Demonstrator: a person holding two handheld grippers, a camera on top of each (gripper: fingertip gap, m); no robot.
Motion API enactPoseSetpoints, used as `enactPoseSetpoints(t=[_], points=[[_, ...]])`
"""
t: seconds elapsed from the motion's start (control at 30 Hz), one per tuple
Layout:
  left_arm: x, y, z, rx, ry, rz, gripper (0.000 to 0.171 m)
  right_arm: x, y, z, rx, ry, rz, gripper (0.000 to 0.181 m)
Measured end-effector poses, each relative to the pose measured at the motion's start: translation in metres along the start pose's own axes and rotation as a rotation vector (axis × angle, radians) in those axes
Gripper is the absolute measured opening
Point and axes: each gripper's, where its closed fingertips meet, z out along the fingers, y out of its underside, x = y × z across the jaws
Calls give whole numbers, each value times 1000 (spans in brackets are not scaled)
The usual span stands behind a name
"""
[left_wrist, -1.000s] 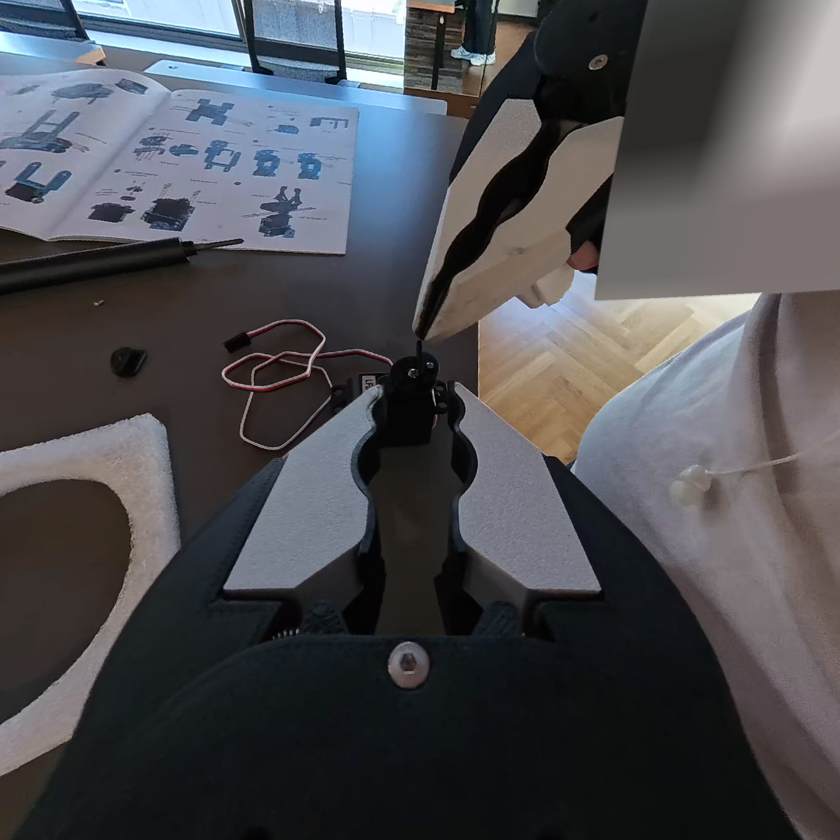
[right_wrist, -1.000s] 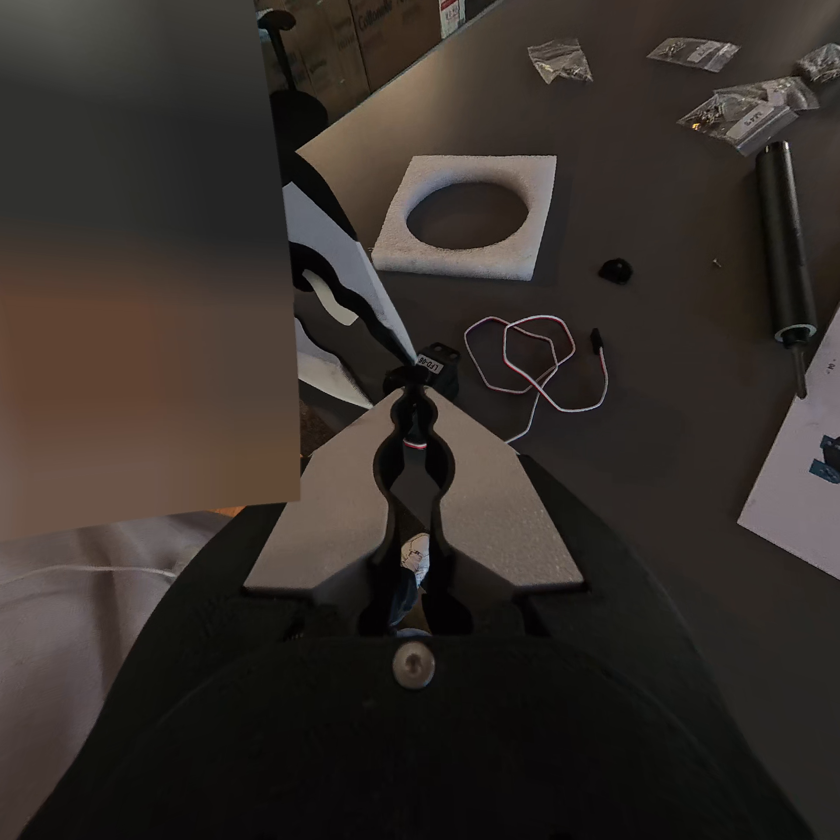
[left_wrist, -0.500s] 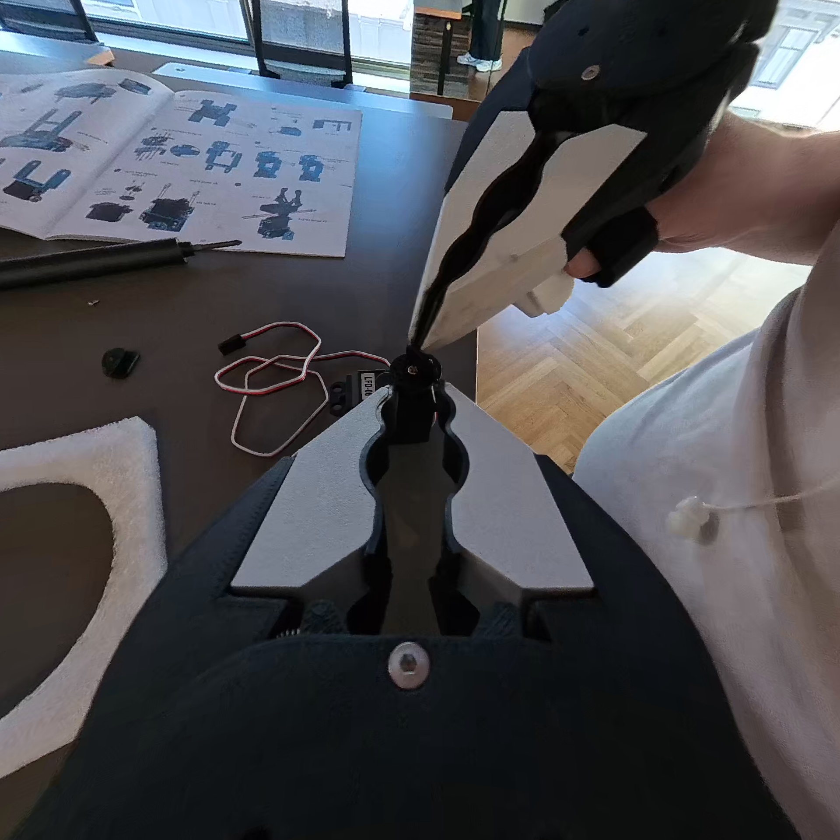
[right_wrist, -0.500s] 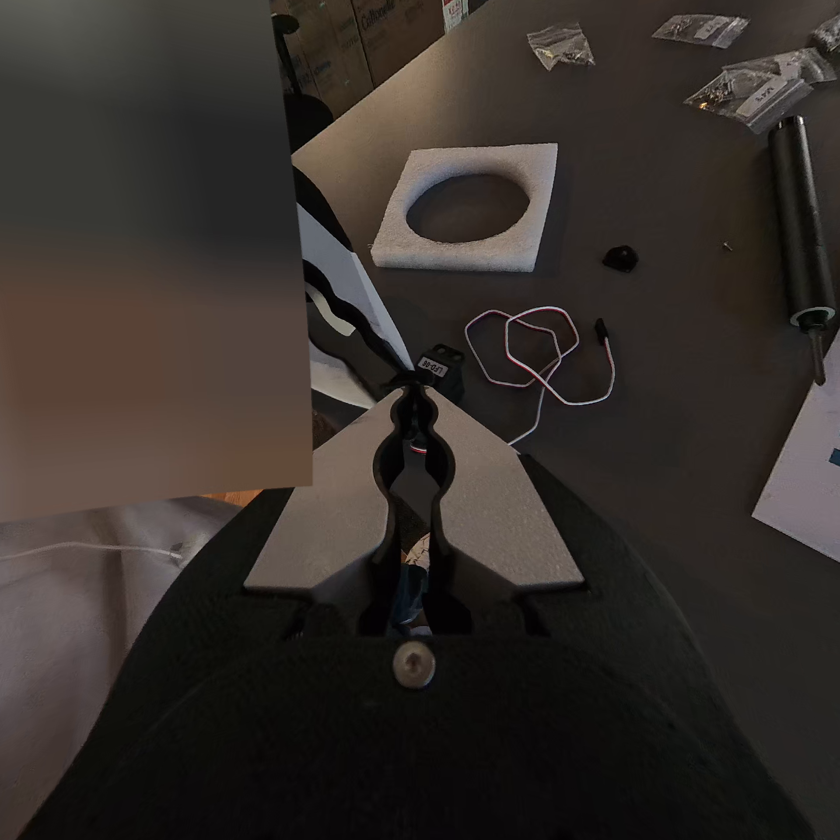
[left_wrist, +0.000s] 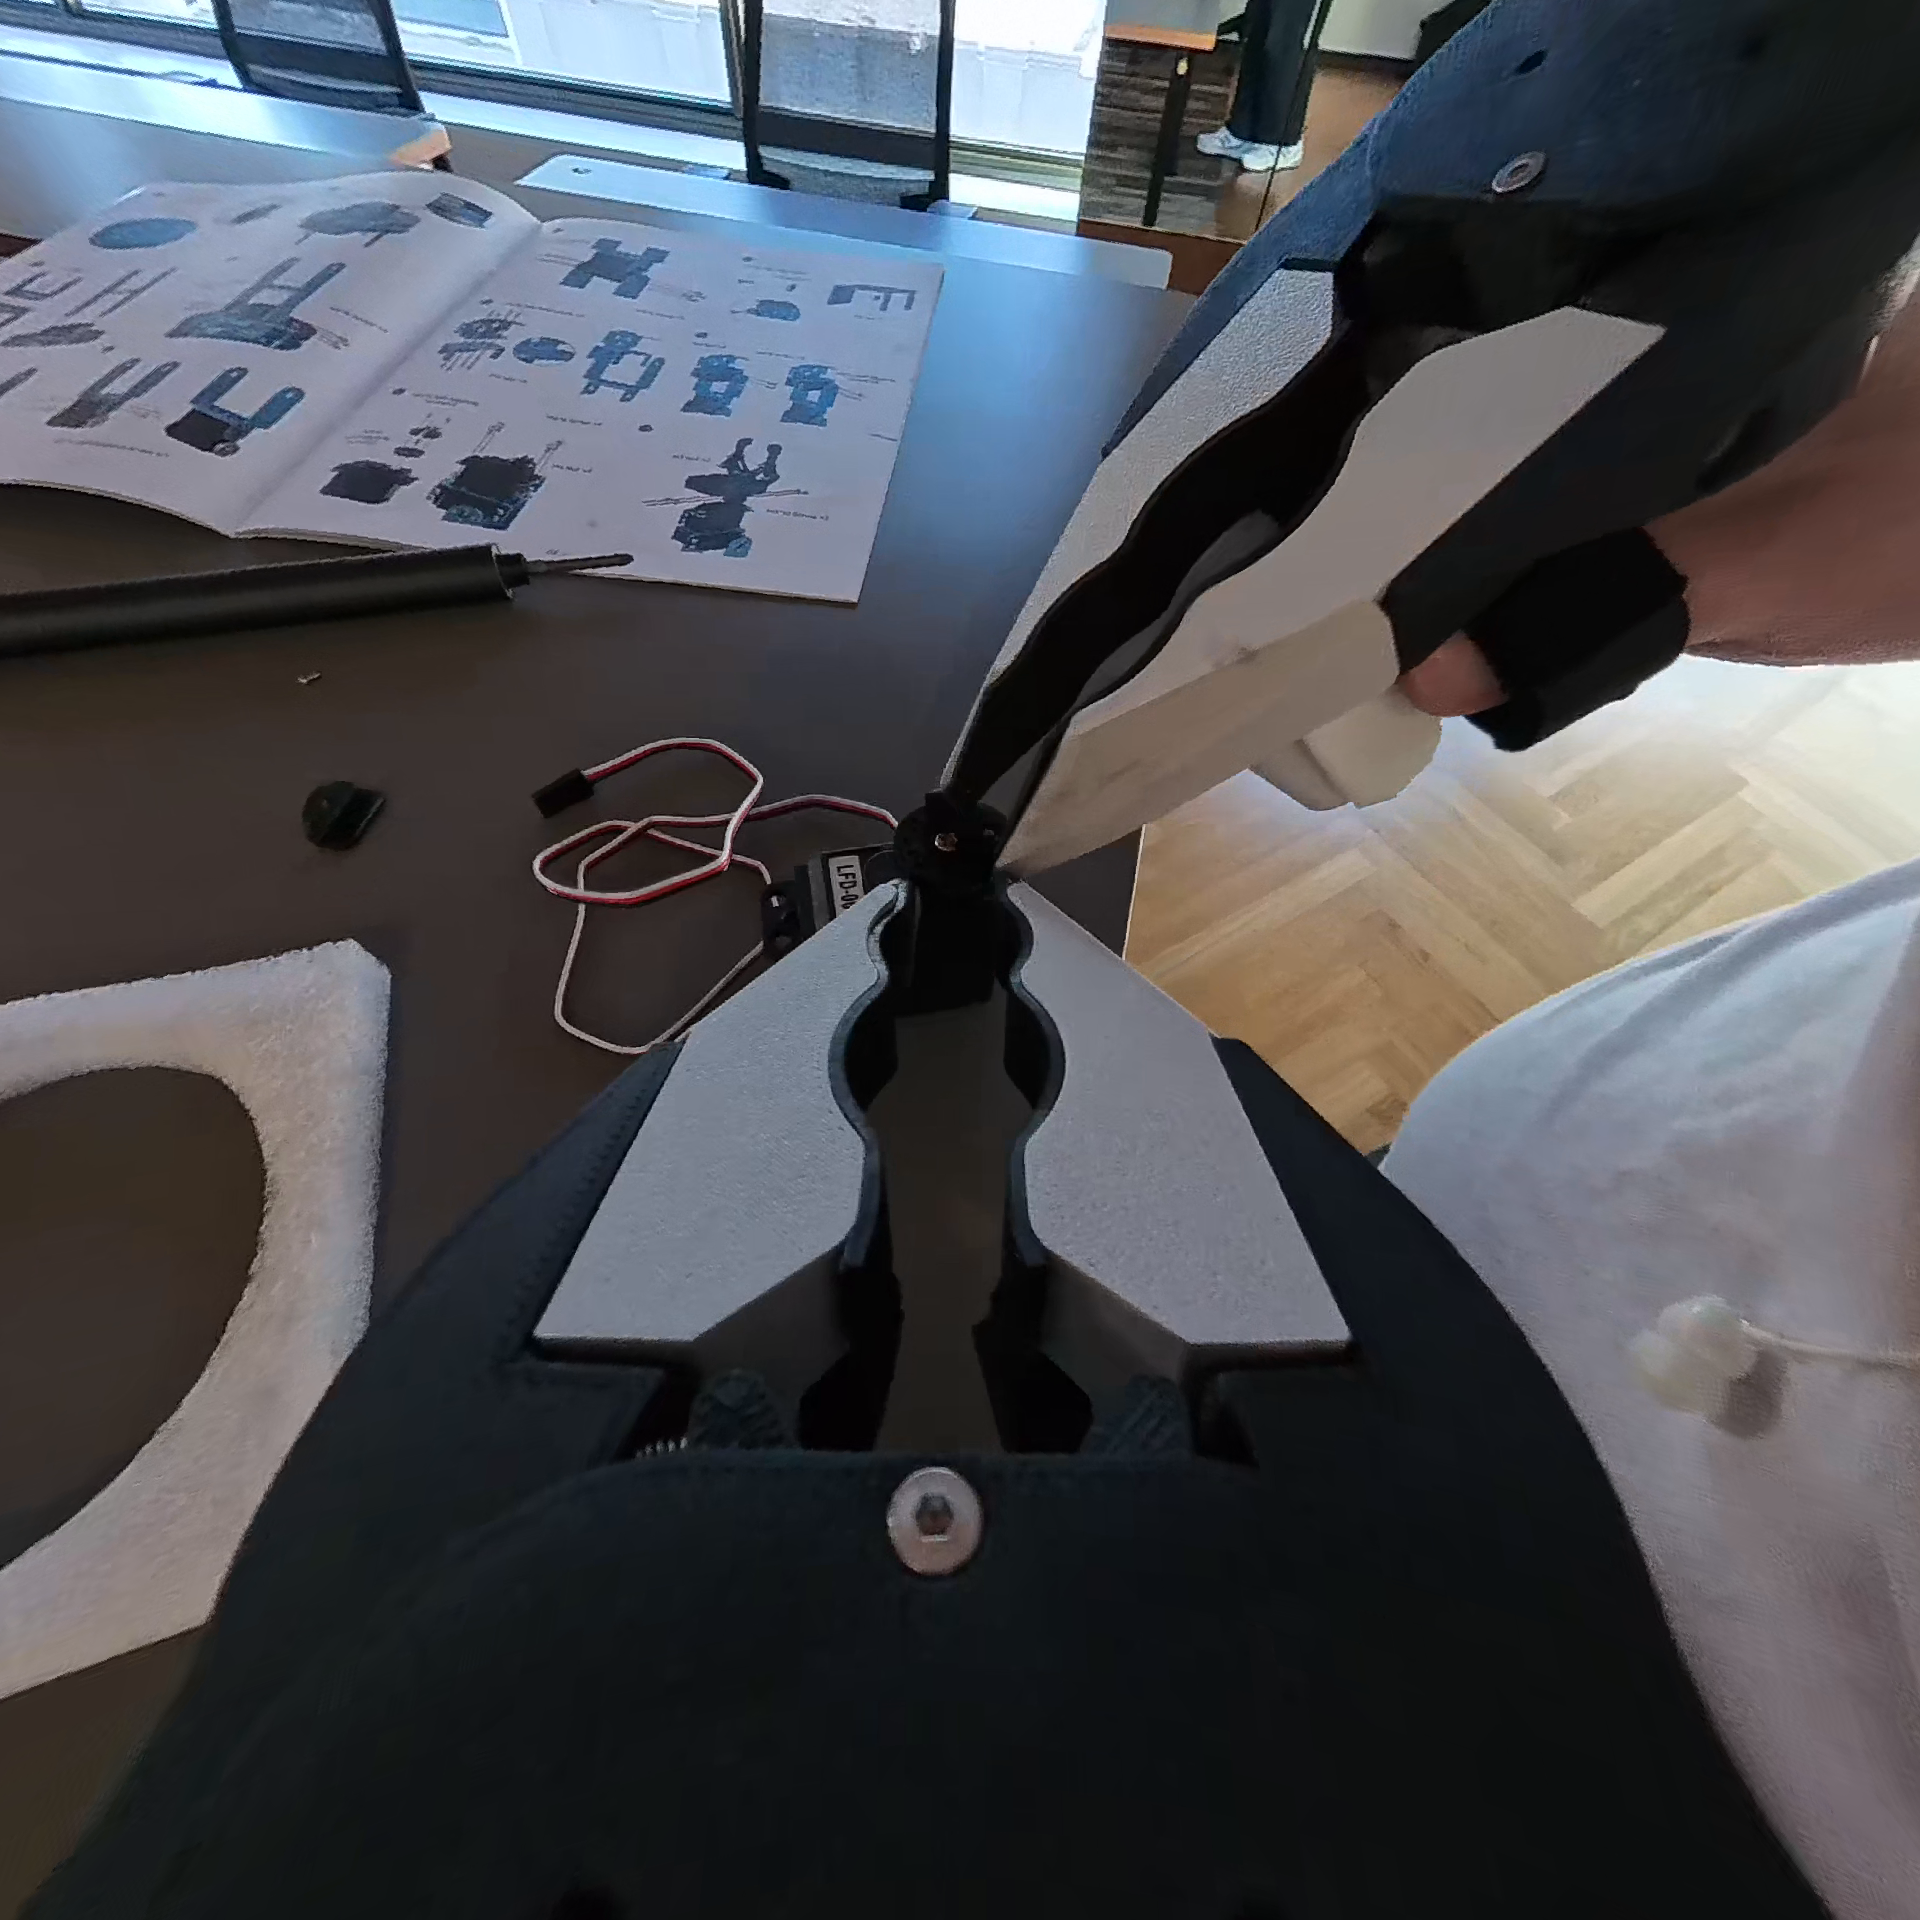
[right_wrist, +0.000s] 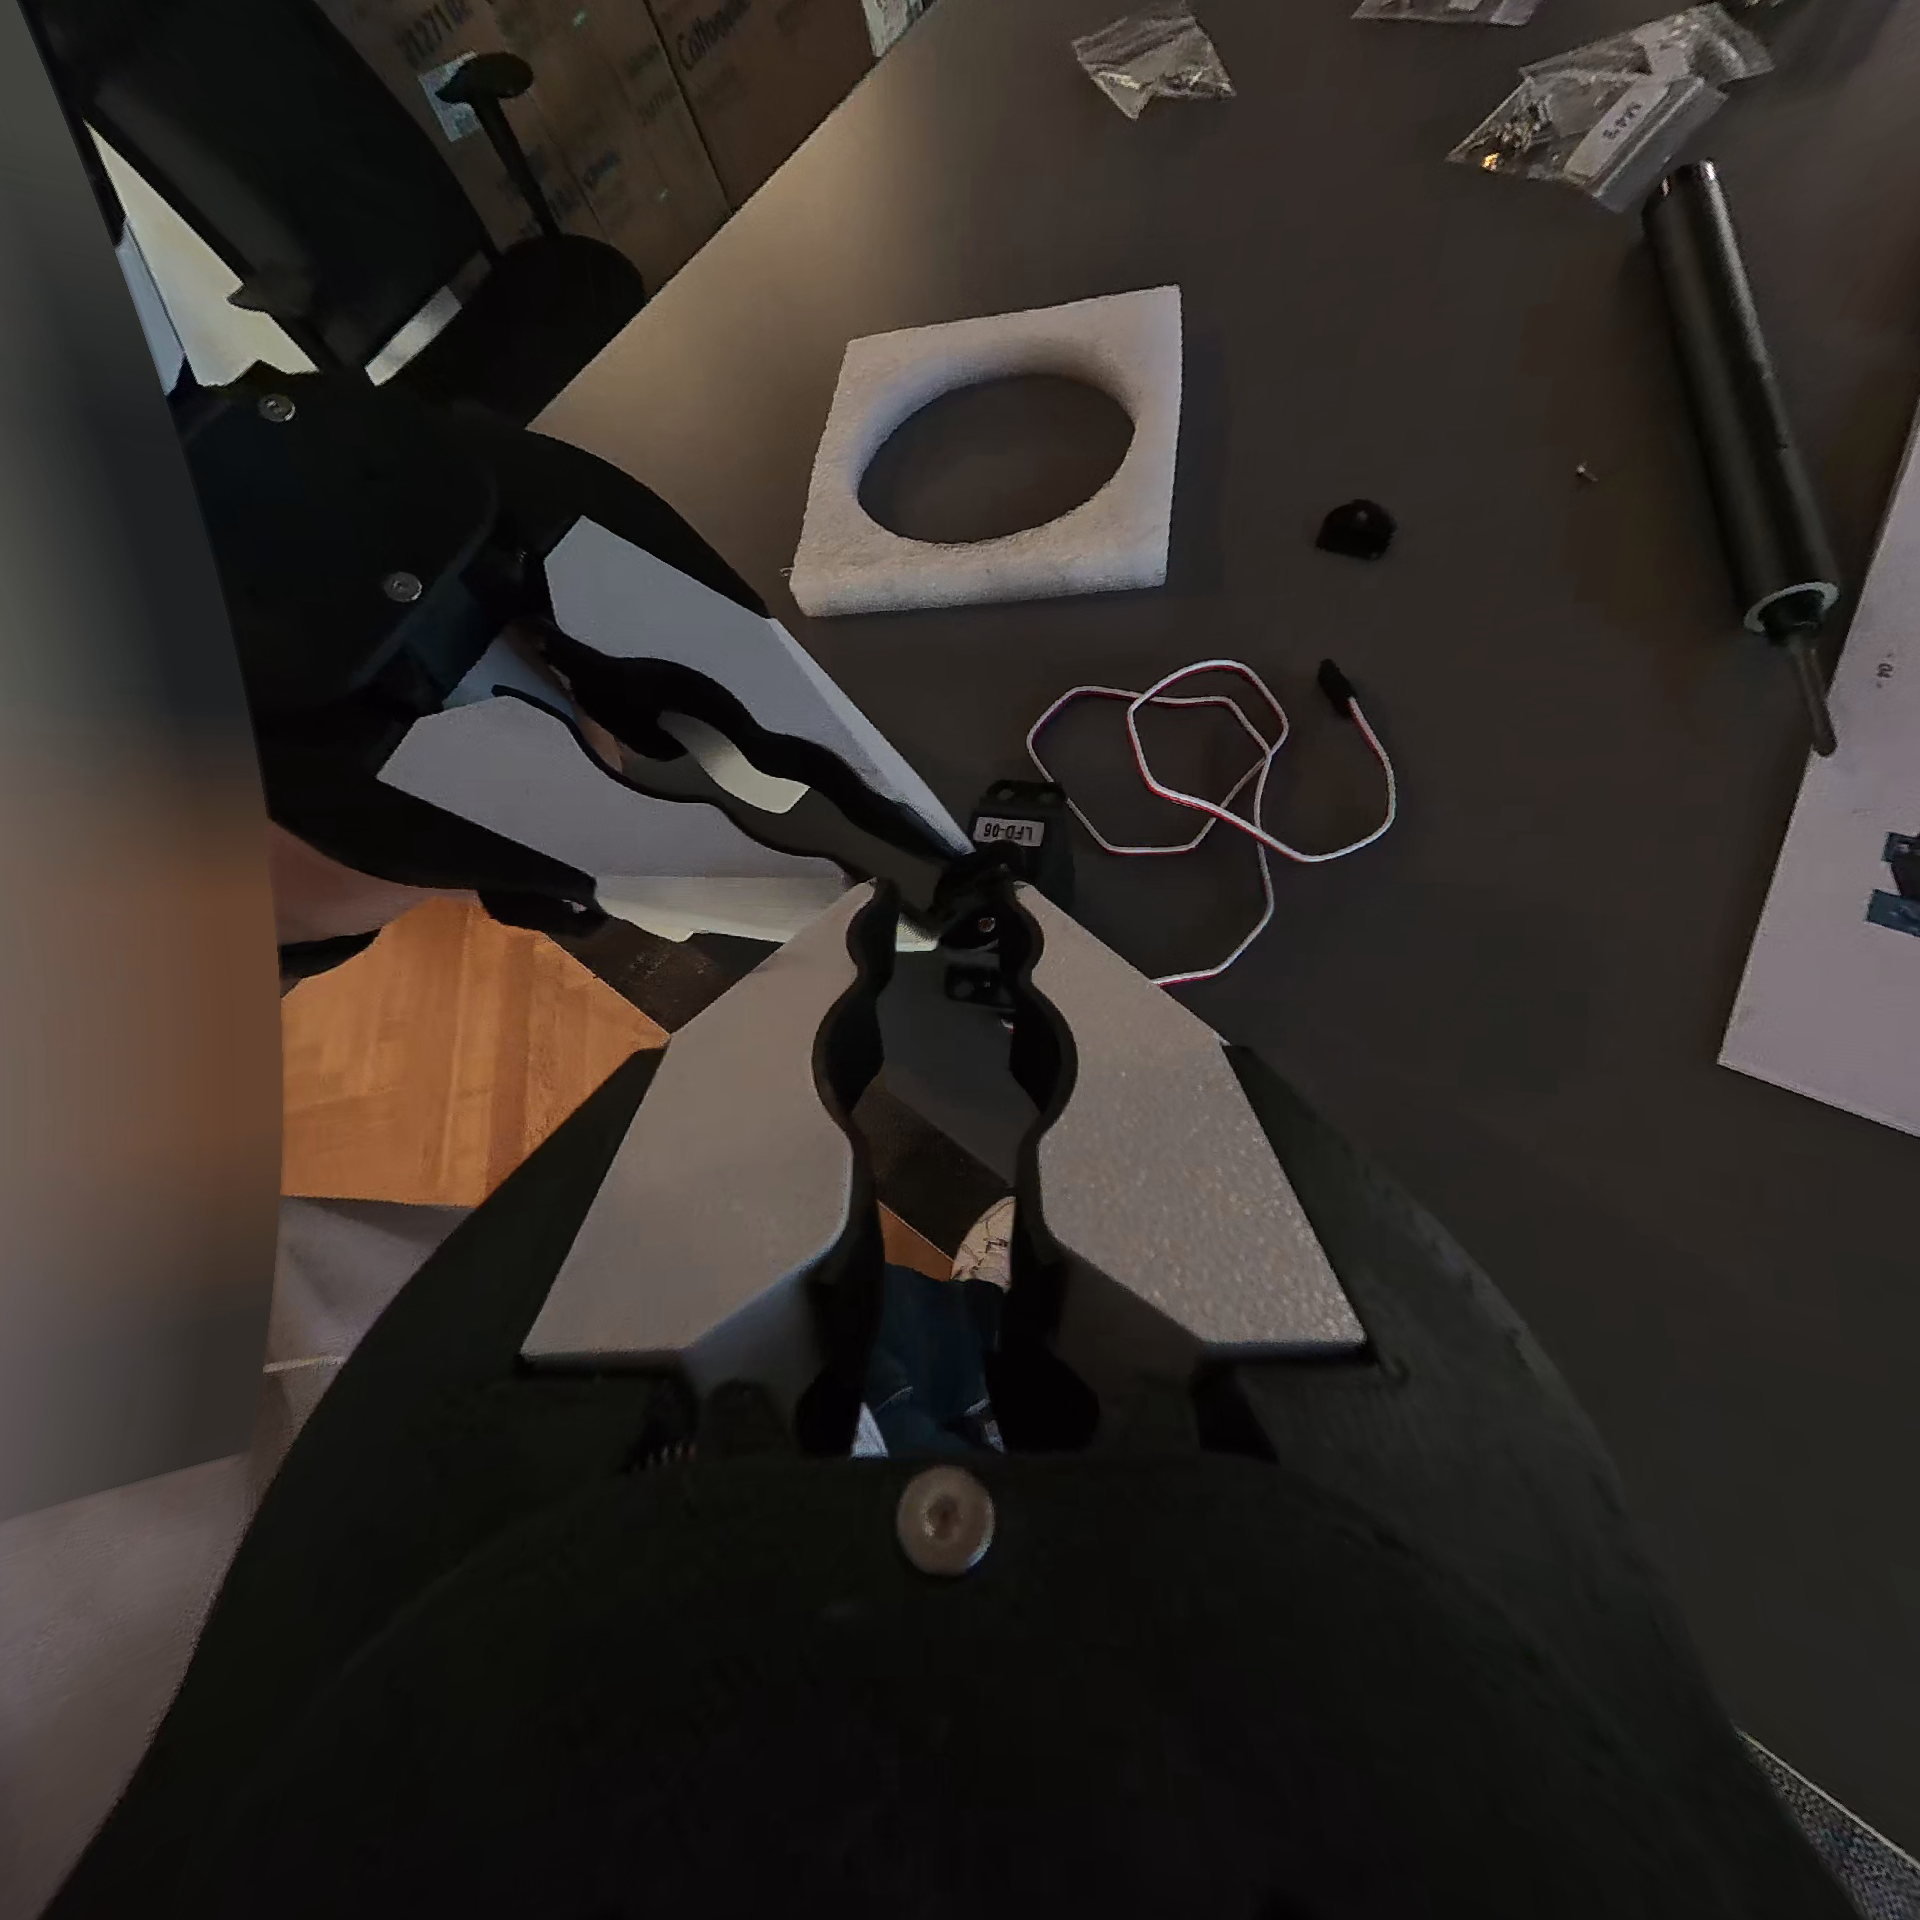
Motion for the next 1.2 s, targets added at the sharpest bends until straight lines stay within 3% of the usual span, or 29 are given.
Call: enactPoseSetpoints(t=[0.47, 0.63, 0.73, 0.87, 0.97, 1.2], points=[[-6, -2, -10, 26, 3, -67, 21, 7, 4, -5, 3, 39, -61, 5], [-14, -10, -10, 40, 78, -64, 32, 9, 4, -7, -5, 43, -80, 2], [-8, -4, -4, -39, 155, -10, 34, 11, 2, -6, -2, 39, -76, 3], [-11, 12, 6, -137, 129, 77, 31, 13, 1, -1, -6, 48, -94, 7], [-11, 13, 9, -143, 129, 102, 24, 14, 0, -1, -9, 45, -106, 2], [-8, 13, 10, -133, 248, 59, 22, 13, 1, -3, -17, -123, -108, 1]])
